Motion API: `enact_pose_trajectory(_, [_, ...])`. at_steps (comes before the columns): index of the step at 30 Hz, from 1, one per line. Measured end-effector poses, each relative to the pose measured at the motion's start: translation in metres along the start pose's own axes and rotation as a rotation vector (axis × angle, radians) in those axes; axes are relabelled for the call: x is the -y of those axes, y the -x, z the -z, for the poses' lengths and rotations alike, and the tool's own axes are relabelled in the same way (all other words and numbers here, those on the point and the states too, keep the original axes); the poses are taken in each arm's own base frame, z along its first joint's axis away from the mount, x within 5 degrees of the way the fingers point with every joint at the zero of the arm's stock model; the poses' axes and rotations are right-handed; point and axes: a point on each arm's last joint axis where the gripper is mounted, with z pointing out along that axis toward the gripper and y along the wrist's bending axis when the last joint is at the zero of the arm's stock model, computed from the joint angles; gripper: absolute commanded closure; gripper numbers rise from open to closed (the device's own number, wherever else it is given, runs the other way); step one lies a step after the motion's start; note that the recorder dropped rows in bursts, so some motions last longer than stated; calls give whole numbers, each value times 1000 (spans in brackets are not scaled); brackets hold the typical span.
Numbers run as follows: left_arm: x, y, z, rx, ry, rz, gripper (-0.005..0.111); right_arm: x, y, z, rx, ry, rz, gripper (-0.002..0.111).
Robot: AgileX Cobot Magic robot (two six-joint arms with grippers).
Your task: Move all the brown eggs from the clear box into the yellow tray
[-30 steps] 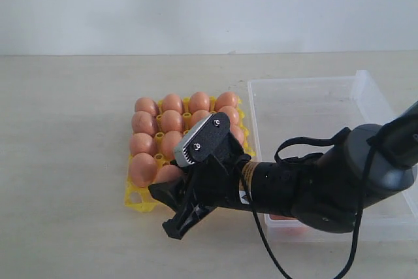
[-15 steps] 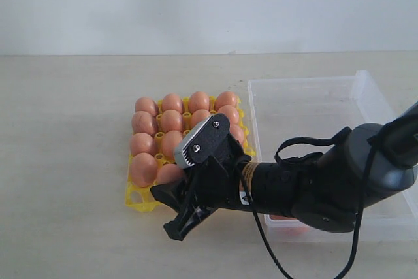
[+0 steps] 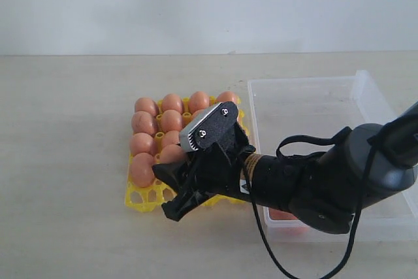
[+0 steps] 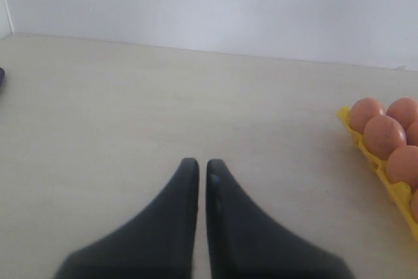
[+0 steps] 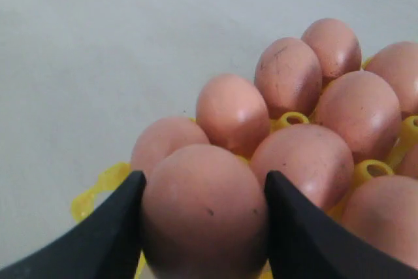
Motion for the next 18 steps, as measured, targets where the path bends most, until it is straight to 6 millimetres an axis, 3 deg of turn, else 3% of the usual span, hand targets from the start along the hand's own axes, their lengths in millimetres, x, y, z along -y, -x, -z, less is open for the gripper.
enact_pose_trajectory(18, [0,0,0,0,0,0,103,4,3,0,36,-47,26,108])
